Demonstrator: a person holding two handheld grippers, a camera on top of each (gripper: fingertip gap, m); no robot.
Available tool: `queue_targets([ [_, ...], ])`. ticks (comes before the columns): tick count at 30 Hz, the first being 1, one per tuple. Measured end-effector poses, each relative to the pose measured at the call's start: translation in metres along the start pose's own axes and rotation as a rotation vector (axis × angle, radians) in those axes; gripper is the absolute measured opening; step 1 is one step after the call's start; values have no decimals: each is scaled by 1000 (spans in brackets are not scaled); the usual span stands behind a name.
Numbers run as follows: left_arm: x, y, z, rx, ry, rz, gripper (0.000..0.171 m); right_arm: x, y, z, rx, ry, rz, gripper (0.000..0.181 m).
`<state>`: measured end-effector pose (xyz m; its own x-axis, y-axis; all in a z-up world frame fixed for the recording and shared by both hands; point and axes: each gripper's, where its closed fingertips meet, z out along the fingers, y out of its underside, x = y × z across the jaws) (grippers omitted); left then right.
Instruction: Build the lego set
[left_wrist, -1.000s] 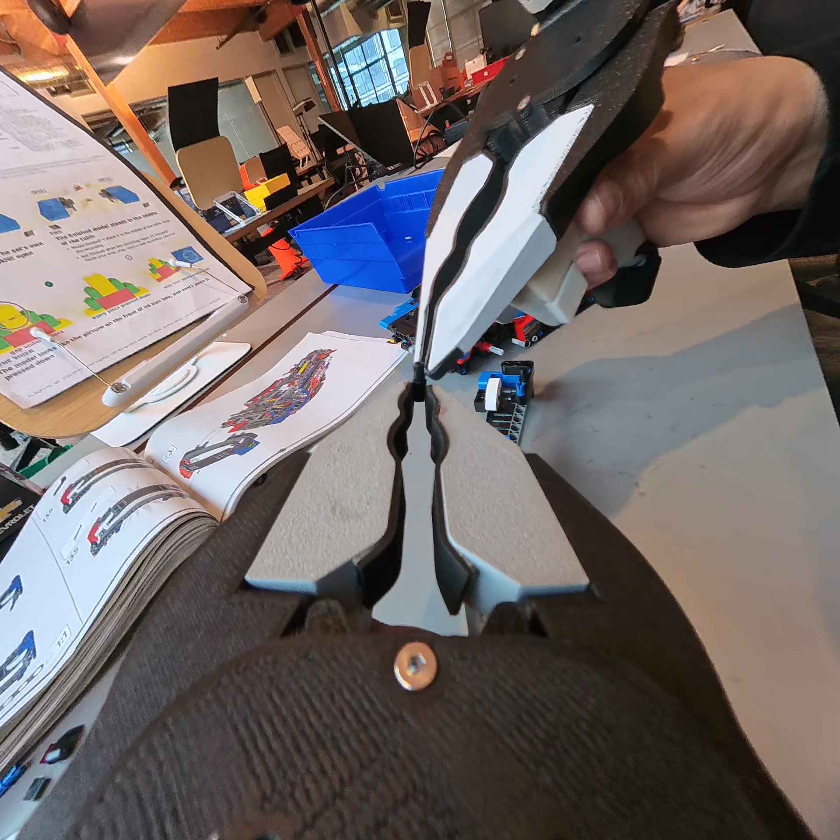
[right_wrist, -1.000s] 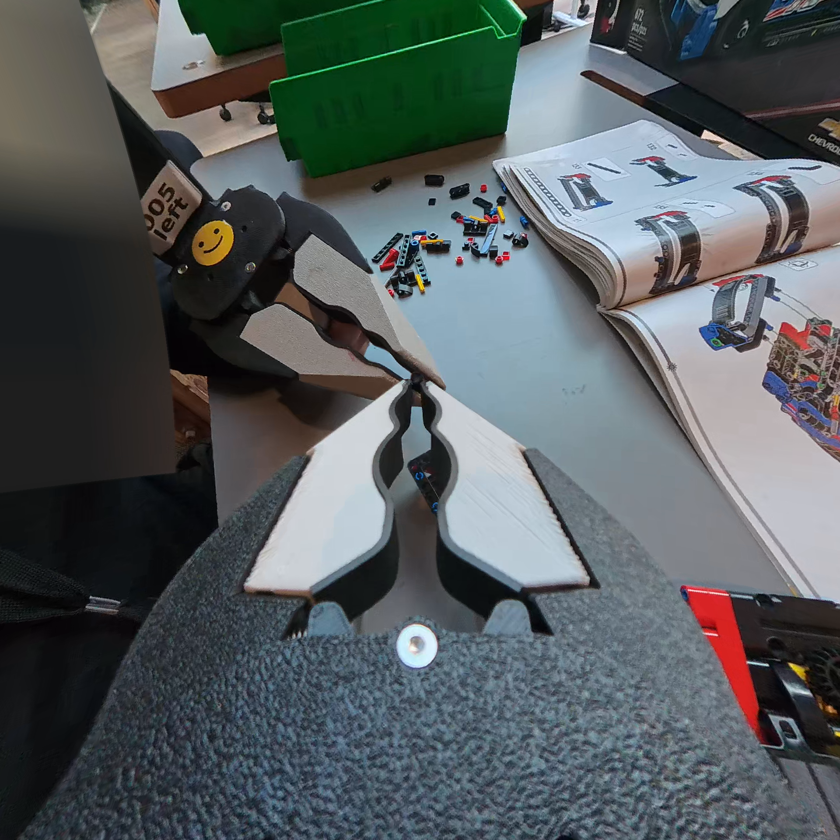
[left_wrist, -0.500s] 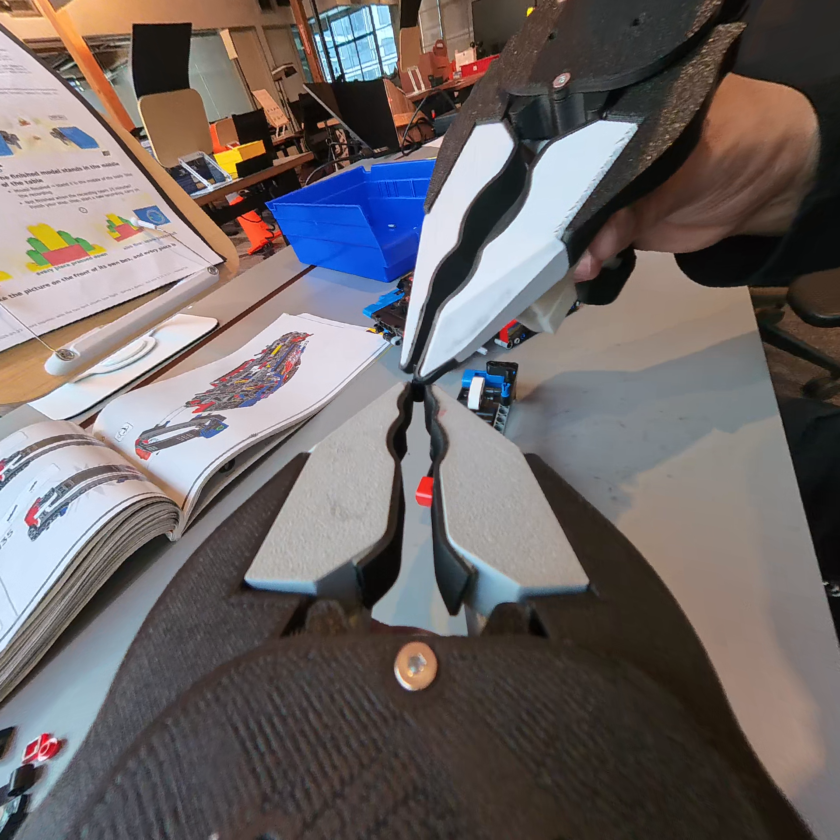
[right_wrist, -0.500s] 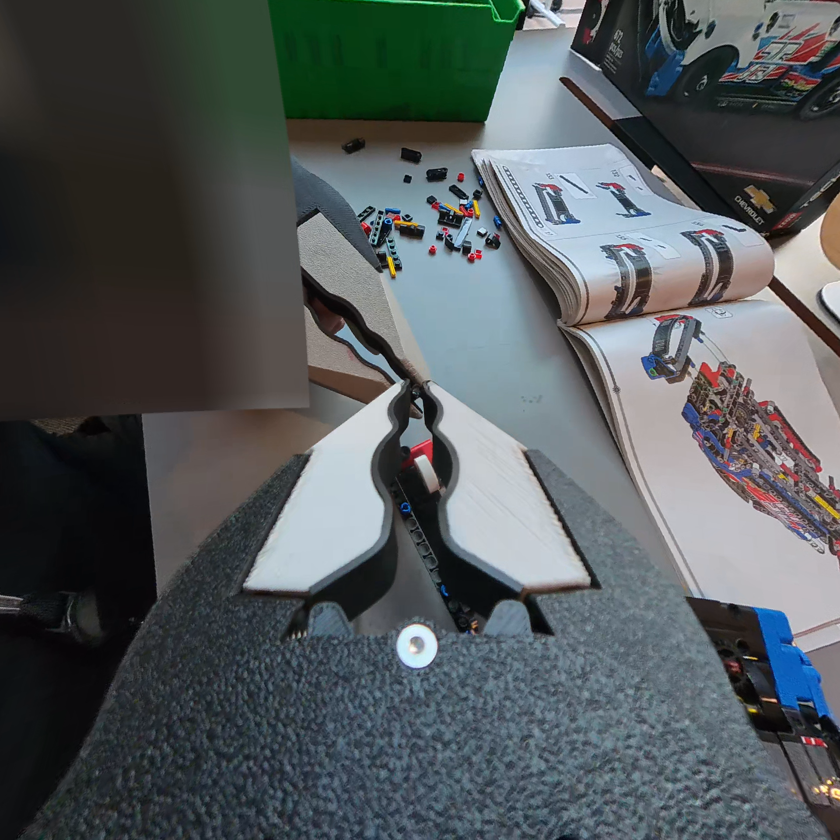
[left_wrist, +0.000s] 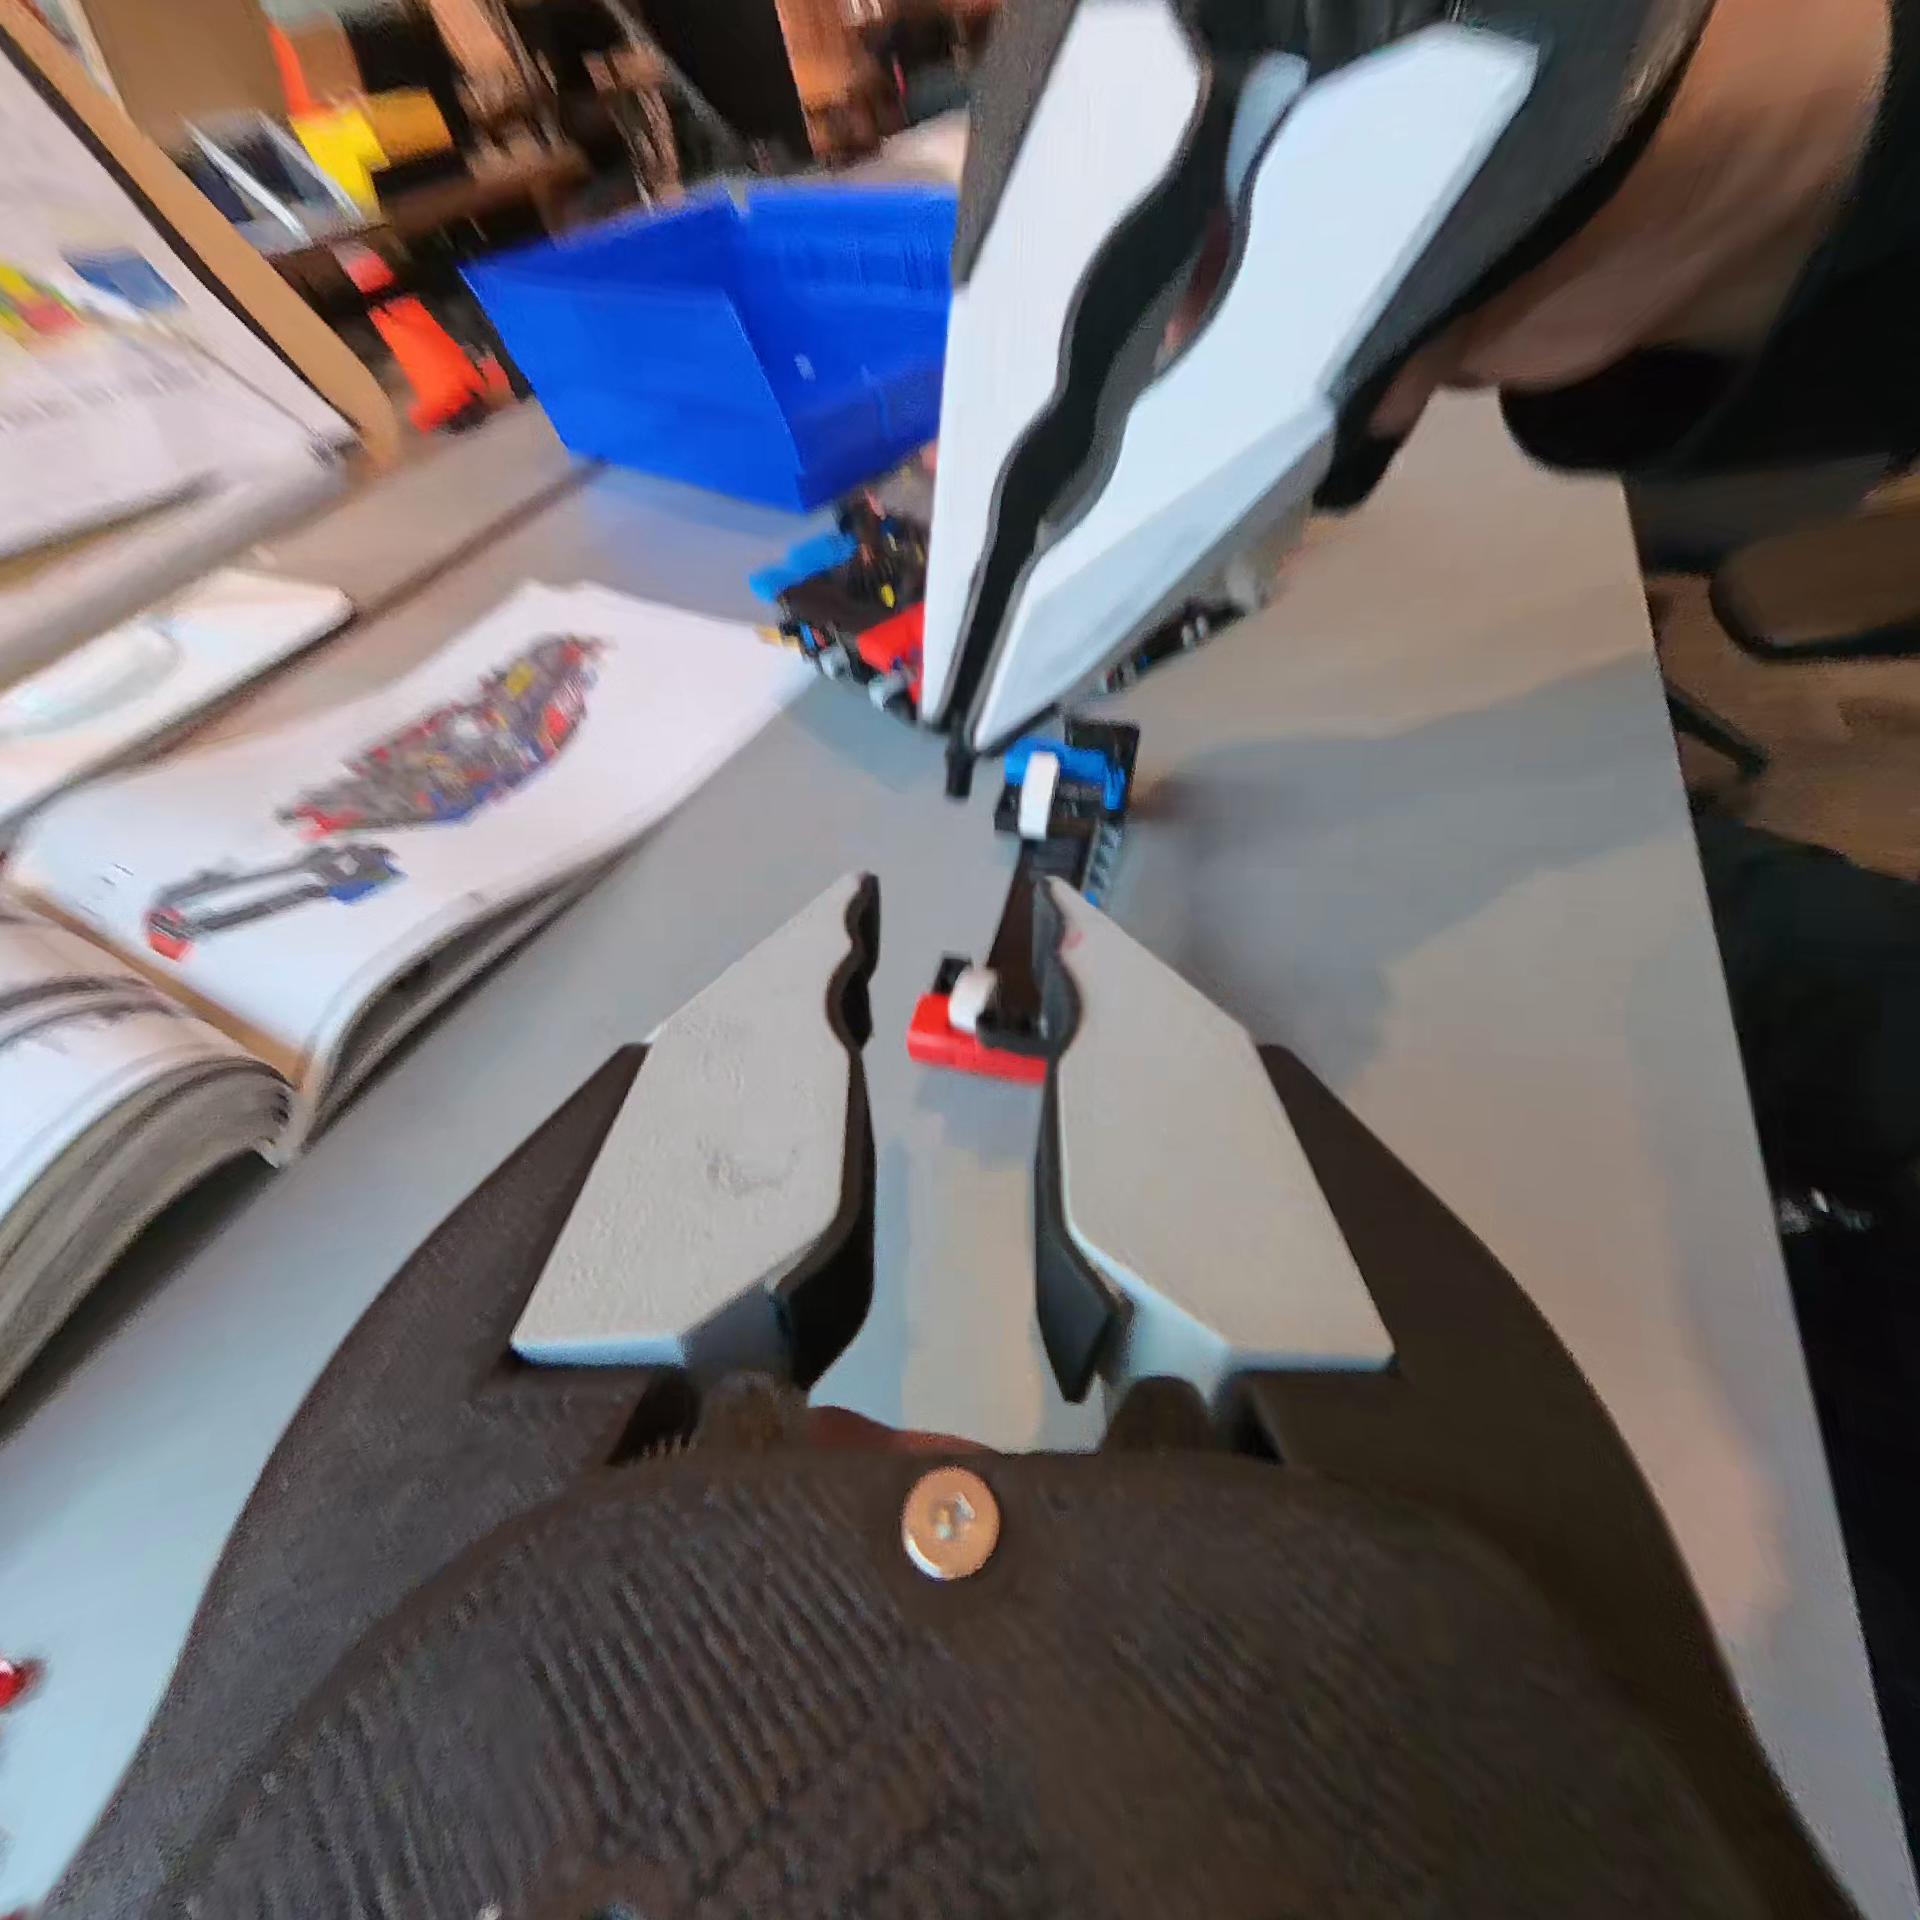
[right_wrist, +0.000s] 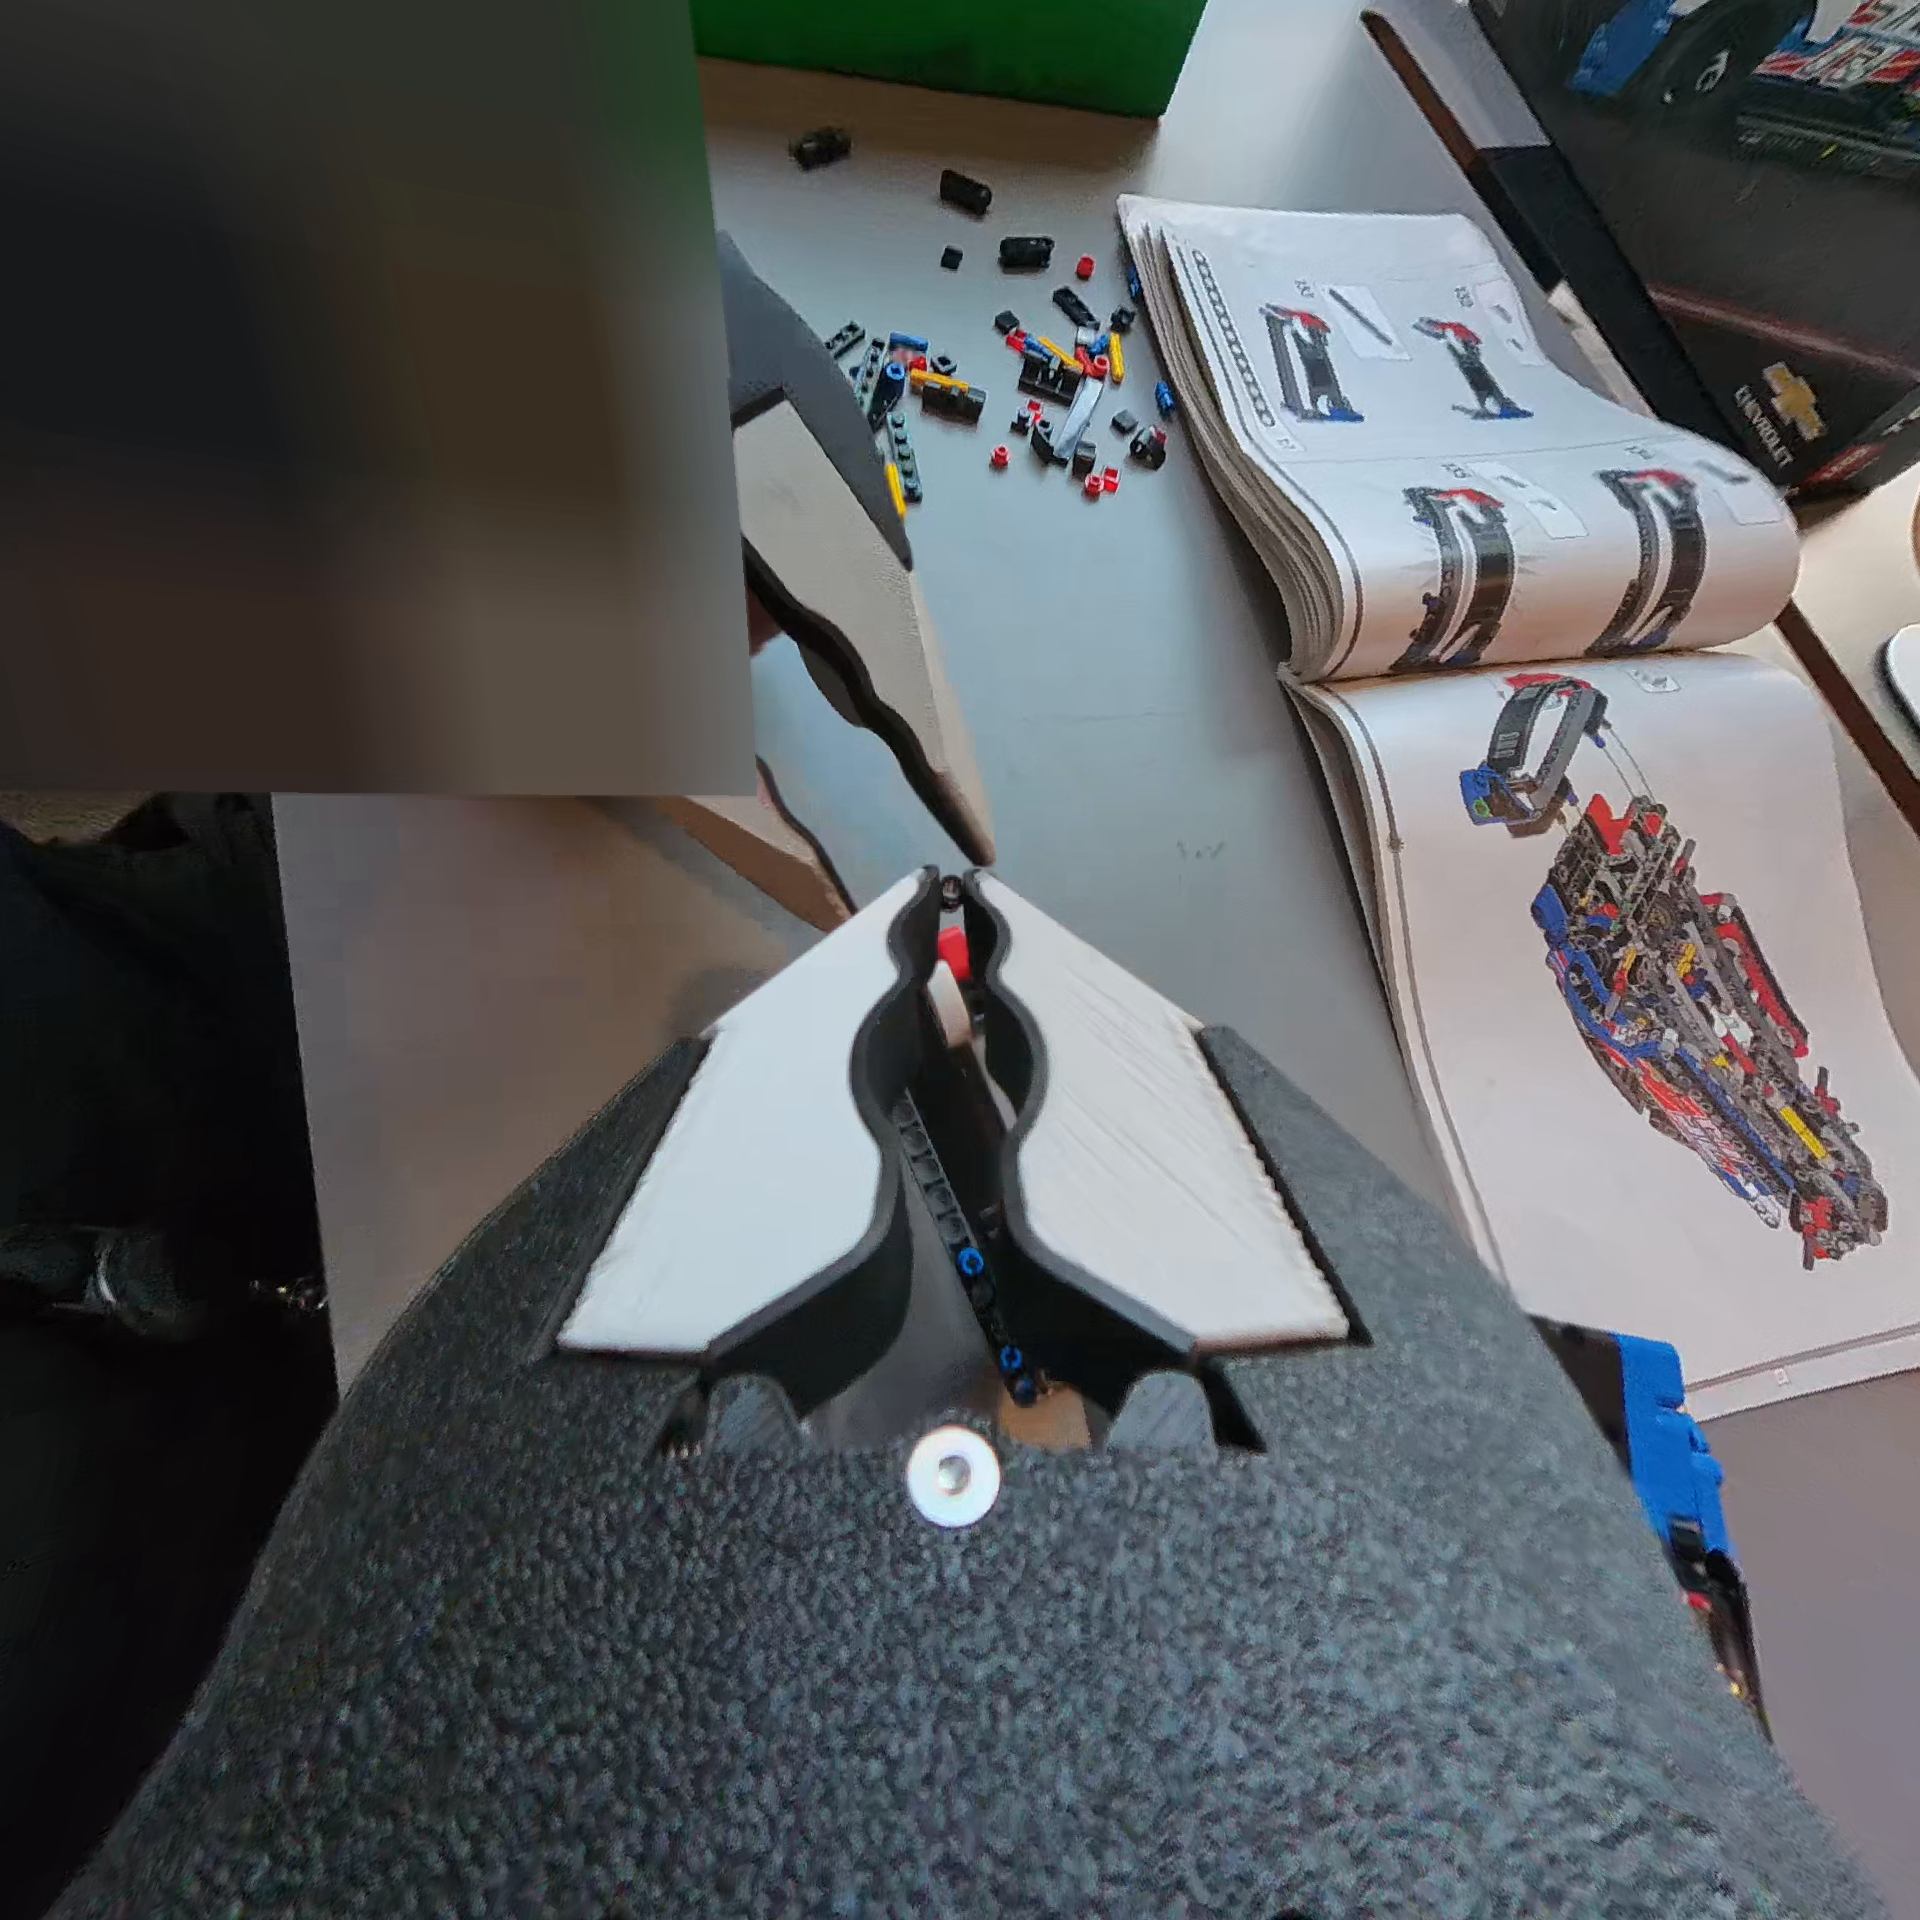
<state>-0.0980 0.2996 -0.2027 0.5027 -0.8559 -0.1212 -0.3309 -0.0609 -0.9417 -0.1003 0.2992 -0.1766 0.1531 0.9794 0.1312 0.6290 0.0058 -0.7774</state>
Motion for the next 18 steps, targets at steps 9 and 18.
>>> queue_targets([
  [9, 22, 42, 11, -258, 142, 111, 32, -22, 41, 18, -127, -138, -10, 4],
  [18, 16, 45, 20, -295, 145, 100, 26, -23, 47, 25, -152, -140, -74, 4],
])
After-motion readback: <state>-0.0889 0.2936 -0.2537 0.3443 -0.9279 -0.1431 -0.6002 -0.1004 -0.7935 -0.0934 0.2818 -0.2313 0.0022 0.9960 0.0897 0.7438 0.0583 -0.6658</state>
